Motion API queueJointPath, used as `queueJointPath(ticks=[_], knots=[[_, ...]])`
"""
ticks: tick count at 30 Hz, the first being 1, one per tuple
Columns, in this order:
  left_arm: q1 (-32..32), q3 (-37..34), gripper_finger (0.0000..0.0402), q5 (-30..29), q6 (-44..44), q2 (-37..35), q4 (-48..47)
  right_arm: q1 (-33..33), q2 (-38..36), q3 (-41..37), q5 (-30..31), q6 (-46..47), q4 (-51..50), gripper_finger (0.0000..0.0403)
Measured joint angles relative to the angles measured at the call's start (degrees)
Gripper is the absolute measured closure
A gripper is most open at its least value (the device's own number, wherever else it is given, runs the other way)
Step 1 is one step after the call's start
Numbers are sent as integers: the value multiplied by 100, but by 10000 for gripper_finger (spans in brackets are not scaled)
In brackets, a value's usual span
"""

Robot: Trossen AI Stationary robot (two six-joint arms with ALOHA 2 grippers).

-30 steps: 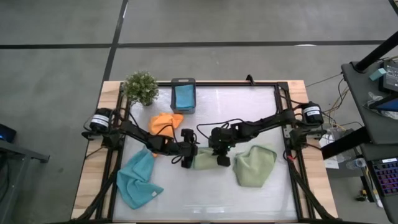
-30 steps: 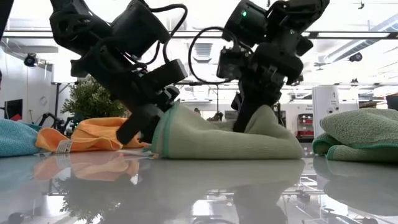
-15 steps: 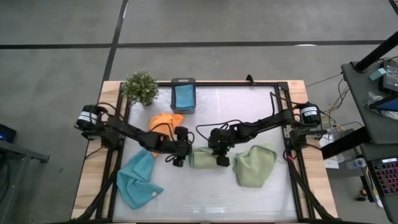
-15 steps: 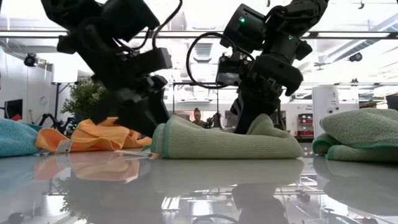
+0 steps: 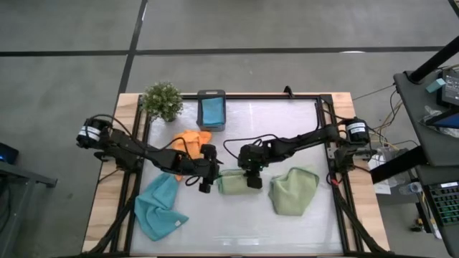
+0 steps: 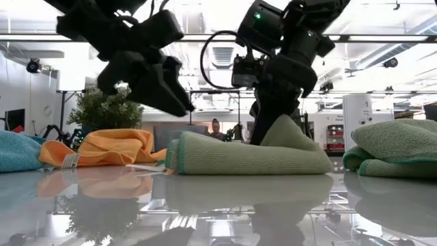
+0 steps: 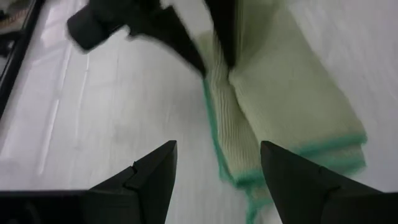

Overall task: Fold microfiber towels
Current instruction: Fold the top green towel

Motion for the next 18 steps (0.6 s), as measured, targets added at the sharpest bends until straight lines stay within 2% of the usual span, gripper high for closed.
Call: queueJointPath(ticks=[9,18], knots=[[7,-4,185,479,-395,437,362,-17,0,734,594,-296,-1648,257],[24,-1,186,736,-784,624,496,-17,-143,1015,622,-492,-2241,264]])
